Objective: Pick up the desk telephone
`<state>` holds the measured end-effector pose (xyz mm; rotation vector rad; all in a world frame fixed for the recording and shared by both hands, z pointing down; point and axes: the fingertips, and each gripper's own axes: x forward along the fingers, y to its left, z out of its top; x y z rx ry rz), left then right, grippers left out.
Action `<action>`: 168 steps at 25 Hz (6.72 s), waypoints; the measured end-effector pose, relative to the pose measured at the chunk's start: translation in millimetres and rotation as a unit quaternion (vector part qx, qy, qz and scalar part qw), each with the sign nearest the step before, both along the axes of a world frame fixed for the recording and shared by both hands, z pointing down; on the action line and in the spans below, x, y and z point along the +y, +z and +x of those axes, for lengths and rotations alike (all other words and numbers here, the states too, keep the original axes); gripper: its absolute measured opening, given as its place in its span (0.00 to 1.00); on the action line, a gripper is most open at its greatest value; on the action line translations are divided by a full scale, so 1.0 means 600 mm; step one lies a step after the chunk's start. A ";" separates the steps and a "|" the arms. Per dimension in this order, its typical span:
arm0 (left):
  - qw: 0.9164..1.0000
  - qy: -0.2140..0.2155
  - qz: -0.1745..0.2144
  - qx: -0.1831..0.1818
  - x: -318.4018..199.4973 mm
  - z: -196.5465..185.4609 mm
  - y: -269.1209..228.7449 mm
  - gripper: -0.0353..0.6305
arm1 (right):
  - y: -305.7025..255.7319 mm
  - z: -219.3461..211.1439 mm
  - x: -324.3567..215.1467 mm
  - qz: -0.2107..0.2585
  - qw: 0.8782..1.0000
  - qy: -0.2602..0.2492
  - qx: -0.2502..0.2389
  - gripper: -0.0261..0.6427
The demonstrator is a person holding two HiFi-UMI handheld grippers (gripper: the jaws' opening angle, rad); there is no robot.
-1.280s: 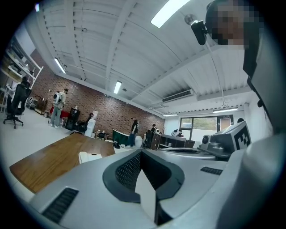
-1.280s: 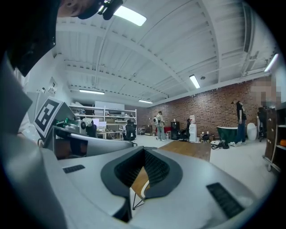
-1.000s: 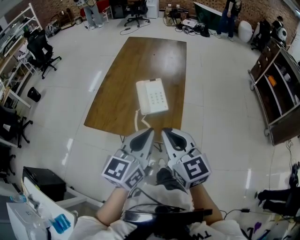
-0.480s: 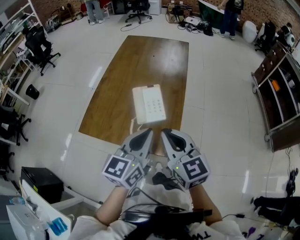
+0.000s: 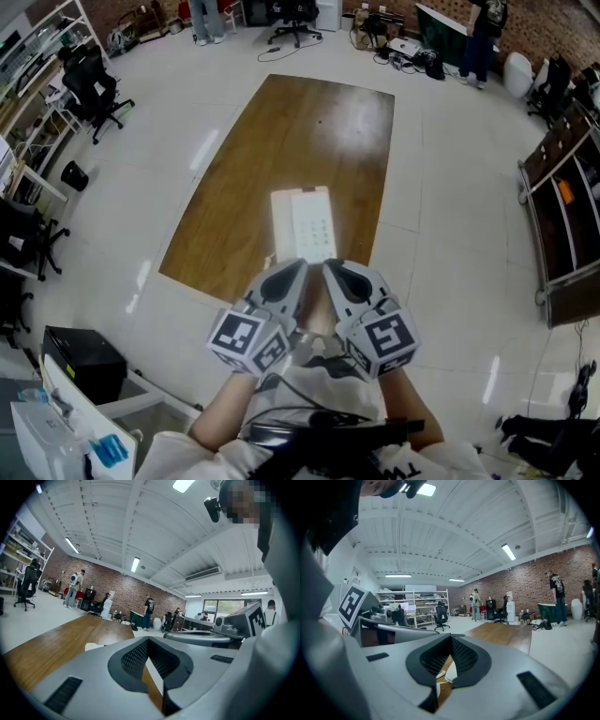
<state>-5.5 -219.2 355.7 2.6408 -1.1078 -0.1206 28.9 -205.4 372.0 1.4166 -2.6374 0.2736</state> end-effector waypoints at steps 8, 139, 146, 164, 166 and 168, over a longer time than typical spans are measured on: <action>1.000 -0.015 -0.012 -0.011 -0.051 -0.004 0.029 0.06 | 0.025 -0.008 -0.053 -0.015 1.000 -0.025 -0.004 0.04; 0.997 -0.070 0.015 0.038 -0.025 -0.092 -0.088 0.55 | -0.080 0.007 -0.056 0.015 0.998 0.009 -0.061 0.51; 0.995 -0.075 0.048 0.036 0.014 -0.109 -0.127 0.55 | -0.119 -0.012 -0.023 0.040 0.997 0.005 -0.065 0.51; 0.996 -0.061 0.053 0.036 0.041 -0.103 -0.137 0.54 | -0.130 -0.005 0.009 0.044 0.997 0.024 -0.065 0.51; 0.996 -0.061 0.052 0.038 0.041 -0.101 -0.137 0.54 | -0.131 -0.004 0.010 0.044 0.997 0.024 -0.063 0.51; 0.996 -0.061 0.051 0.039 0.042 -0.101 -0.137 0.54 | -0.131 -0.004 0.011 0.044 0.997 0.024 -0.062 0.51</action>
